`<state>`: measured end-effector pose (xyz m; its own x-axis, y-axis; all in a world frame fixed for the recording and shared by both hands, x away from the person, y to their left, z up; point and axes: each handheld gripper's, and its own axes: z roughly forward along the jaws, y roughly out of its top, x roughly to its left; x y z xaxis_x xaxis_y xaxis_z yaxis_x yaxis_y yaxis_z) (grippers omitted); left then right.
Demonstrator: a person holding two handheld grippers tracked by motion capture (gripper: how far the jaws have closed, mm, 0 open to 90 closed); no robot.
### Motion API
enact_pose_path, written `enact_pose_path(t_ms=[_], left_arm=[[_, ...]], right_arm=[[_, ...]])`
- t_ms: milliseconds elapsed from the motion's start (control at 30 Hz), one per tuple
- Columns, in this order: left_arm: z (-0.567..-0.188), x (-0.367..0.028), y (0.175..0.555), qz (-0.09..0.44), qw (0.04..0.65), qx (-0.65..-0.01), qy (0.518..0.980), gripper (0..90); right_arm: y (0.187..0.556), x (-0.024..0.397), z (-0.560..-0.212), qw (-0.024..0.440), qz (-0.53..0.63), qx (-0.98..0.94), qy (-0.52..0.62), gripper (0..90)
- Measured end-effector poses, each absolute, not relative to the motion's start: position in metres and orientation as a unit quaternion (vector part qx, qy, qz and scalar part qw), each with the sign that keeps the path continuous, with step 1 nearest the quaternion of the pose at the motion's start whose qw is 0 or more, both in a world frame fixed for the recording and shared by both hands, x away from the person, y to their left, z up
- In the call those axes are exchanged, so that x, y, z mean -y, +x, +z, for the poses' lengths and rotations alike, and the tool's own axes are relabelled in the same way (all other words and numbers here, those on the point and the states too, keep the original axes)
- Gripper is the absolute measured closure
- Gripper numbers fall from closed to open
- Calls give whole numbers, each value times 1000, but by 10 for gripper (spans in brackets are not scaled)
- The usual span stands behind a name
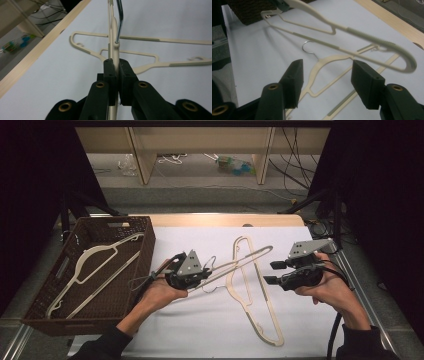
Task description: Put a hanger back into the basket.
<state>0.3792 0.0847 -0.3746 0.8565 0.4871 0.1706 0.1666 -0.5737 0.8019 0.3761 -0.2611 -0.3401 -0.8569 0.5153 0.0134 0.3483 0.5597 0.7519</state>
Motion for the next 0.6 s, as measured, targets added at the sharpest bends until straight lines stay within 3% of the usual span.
enact_pose_path(t_ms=[300,600], left_arm=[[-366,-97,387,151,441,-258,846,860],[-333,-112,382,135,480,-299,814,860]], right_arm=[[364,265,-348,104,397,-876,253,418],[353,268,-354,112,401,-872,259,367]])
